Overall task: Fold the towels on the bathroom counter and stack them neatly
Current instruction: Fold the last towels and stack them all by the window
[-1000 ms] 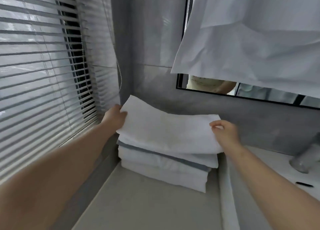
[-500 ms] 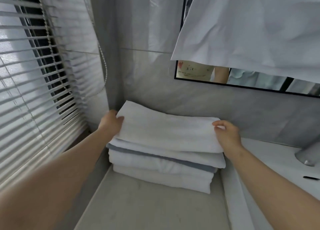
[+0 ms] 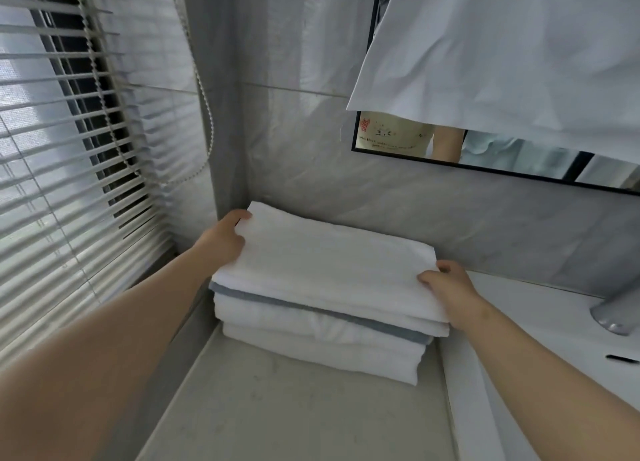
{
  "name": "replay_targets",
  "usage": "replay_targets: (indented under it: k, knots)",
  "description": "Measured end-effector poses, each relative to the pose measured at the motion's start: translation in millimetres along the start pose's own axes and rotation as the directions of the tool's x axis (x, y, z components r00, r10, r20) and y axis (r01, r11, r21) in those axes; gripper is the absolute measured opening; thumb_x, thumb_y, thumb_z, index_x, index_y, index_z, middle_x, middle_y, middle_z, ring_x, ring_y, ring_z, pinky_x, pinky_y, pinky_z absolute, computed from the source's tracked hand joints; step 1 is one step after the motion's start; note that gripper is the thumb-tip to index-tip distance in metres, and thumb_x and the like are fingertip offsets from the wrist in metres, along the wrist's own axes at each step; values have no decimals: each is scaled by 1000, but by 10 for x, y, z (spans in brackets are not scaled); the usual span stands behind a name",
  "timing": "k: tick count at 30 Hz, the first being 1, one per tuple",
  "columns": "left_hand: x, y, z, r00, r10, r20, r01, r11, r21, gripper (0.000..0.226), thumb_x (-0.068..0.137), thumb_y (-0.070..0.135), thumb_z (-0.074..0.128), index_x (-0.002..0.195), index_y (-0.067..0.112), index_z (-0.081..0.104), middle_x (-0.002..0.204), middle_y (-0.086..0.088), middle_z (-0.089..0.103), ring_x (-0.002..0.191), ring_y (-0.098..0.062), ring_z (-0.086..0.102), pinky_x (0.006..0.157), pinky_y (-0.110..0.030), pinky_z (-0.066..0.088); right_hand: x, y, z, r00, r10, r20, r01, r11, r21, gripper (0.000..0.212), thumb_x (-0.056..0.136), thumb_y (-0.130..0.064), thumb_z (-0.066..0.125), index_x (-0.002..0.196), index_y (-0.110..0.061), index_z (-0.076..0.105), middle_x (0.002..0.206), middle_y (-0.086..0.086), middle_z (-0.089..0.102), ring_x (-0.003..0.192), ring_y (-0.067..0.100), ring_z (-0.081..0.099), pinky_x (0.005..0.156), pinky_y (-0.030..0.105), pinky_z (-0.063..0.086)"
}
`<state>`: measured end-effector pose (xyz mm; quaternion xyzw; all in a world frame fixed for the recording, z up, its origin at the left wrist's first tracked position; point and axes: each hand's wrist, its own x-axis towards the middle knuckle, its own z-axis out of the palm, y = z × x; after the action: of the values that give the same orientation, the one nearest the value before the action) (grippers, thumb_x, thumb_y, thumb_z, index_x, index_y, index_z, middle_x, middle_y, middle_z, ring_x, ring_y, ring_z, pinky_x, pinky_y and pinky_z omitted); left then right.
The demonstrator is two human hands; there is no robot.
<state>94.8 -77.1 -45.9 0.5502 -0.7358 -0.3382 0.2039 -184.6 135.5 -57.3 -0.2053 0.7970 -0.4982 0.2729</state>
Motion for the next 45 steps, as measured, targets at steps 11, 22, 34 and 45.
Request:
replay_targets:
  k: [11, 22, 34, 45]
  knots:
    - [-57, 24, 11, 978, 81, -191, -98, 992, -80, 20, 96, 23, 48, 100, 30, 67, 109, 7, 58, 82, -15, 53, 62, -25, 42, -67, -30, -7, 981, -178, -76, 189, 963, 193, 35, 87, 5, 51, 116, -14, 58, 115, 4, 51, 94, 19, 50, 64, 22, 41]
    - [-30, -6, 42, 981, 65, -186, -66, 998, 0, 22, 97, 25, 46, 101, 32, 66, 100, 4, 57, 65, -11, 50, 51, -24, 41, 0, 82, 43, 984, -148, -101, 163, 974, 157, 38, 88, 5, 51, 120, -13, 57, 111, 4, 51, 93, 19, 50, 78, 25, 38]
    - [-174, -52, 174, 981, 148, -125, -82, 901, 426, 34, 101, 36, 24, 125, 29, 47, 126, -7, 41, 105, -30, 51, 84, -39, 45, 60, 272, 110, 975, -175, -137, 156, 979, -133, 30, 92, -8, 50, 121, -11, 55, 128, 13, 50, 91, 20, 48, 75, 23, 35]
    - [-372, -8, 136, 983, 159, -93, -87, 845, 527, 40, 99, 37, 35, 136, 24, 37, 134, -7, 32, 119, -30, 38, 90, -40, 42, -153, 210, 103, 985, -159, -64, 122, 912, -392, 39, 95, -21, 44, 133, -17, 49, 137, 14, 39, 119, 31, 46, 99, 34, 38]
